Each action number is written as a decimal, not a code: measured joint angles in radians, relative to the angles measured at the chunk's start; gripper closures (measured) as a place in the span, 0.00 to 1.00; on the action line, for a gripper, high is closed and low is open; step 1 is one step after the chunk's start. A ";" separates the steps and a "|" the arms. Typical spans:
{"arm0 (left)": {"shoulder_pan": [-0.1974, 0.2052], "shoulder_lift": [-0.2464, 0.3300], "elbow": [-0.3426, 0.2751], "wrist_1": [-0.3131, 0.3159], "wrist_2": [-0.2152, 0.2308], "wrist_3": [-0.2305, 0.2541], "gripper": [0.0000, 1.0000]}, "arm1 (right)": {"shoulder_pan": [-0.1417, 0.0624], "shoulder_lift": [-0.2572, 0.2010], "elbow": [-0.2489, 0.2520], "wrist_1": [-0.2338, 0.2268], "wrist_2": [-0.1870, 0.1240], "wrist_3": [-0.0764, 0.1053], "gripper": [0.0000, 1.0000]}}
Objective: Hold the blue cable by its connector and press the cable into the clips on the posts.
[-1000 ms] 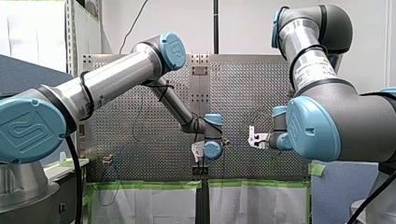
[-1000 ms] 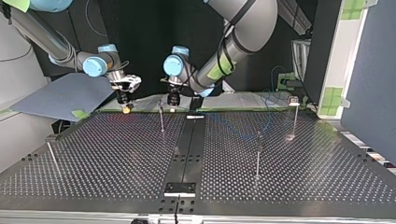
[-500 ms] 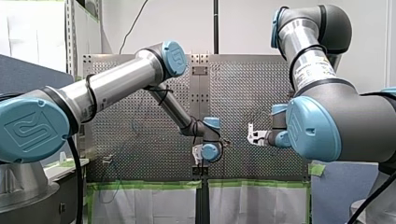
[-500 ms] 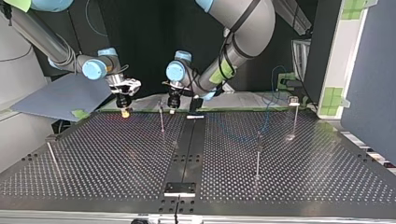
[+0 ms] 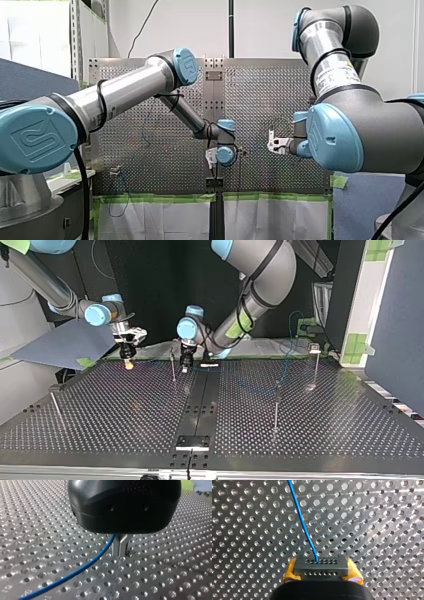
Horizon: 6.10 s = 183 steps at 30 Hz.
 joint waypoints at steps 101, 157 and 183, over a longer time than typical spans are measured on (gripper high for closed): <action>-0.179 0.132 -0.137 -0.180 -0.133 0.122 0.00 | -0.008 0.001 -0.003 0.029 -0.010 0.008 1.00; -0.219 0.307 -0.329 -0.095 -0.178 0.079 0.00 | -0.012 0.001 -0.003 0.036 -0.010 0.009 1.00; -0.249 0.554 -0.577 -0.033 -0.237 0.024 0.00 | -0.019 0.000 -0.003 0.055 -0.009 0.009 1.00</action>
